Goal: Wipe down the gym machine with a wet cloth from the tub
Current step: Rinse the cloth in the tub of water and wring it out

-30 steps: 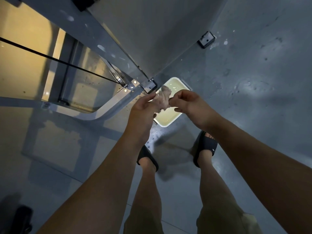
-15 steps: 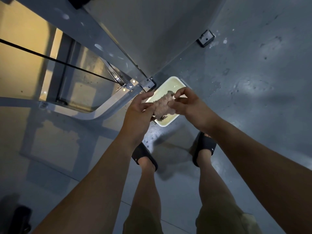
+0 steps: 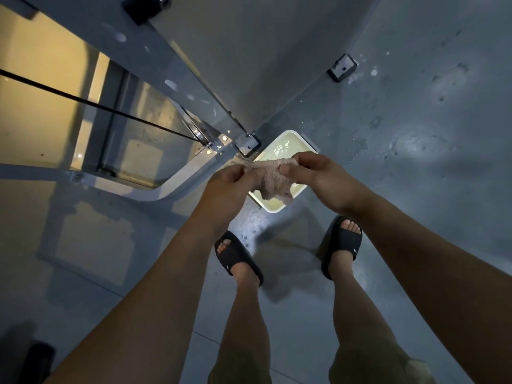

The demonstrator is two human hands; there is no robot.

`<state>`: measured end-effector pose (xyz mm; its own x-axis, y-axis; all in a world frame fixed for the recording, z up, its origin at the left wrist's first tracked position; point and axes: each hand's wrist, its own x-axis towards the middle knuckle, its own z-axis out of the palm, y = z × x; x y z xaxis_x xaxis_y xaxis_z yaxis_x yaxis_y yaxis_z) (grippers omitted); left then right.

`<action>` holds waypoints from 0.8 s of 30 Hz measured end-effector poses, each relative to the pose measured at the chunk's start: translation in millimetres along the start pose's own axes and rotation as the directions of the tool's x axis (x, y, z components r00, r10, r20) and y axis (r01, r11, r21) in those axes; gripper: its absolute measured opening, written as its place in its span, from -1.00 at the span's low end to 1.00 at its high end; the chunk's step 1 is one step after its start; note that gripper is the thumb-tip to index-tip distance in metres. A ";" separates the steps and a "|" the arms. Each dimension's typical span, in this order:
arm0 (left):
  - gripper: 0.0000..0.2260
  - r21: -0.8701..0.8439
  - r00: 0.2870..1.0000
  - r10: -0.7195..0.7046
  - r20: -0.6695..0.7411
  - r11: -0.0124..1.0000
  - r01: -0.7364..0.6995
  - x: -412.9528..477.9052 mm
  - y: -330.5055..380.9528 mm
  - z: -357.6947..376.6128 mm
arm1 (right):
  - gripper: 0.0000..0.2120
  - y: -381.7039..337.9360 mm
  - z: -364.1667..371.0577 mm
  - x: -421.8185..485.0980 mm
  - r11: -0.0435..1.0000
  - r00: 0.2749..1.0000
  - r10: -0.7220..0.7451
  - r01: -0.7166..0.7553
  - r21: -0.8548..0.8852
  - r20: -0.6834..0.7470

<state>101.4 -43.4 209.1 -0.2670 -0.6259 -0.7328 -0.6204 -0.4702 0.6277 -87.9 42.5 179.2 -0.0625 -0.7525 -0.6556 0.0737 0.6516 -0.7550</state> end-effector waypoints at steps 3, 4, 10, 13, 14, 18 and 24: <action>-0.87 -0.056 0.993 -0.014 -0.117 0.998 0.007 4.6 -0.2 -2.6 | -0.79 -4.7 19.0 3.4 0.987 0.998 -0.041 0.034 0.159 0.040; -0.82 -0.076 0.987 -0.032 -0.159 0.997 0.021 6.1 -0.1 -4.3 | -0.81 -6.8 26.3 4.9 0.974 0.998 -0.041 0.028 0.224 0.054; -0.85 0.208 0.969 0.119 -0.217 0.975 -0.074 13.8 1.3 -31.0 | -0.90 -17.5 67.2 21.6 0.916 0.999 -0.030 0.010 0.402 0.043; -0.73 0.305 0.989 0.103 -0.107 0.950 -0.066 19.4 3.1 -47.0 | -0.89 -26.1 85.2 34.2 0.874 0.999 -0.040 0.044 0.484 -0.018; -0.71 0.341 0.989 0.115 -0.096 0.937 -0.076 21.9 3.2 -51.6 | -0.89 -28.5 90.7 39.5 0.869 0.998 -0.042 0.060 0.492 -0.047; -0.70 0.306 0.946 0.174 -0.272 0.948 -0.087 33.2 1.4 -70.1 | -0.81 -30.7 112.0 65.4 0.877 0.974 0.020 0.091 0.471 -0.224; -0.63 0.066 0.918 0.209 -0.338 0.978 -0.198 48.0 7.8 -86.8 | -0.87 -41.1 134.6 110.2 0.886 0.876 0.018 0.210 0.414 -0.482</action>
<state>147.8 -131.1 201.6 -0.1258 -0.8828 -0.4526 -0.6026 -0.2944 0.7418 36.2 -80.0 140.0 -0.5336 -0.6013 -0.5947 0.4638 0.3798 -0.8004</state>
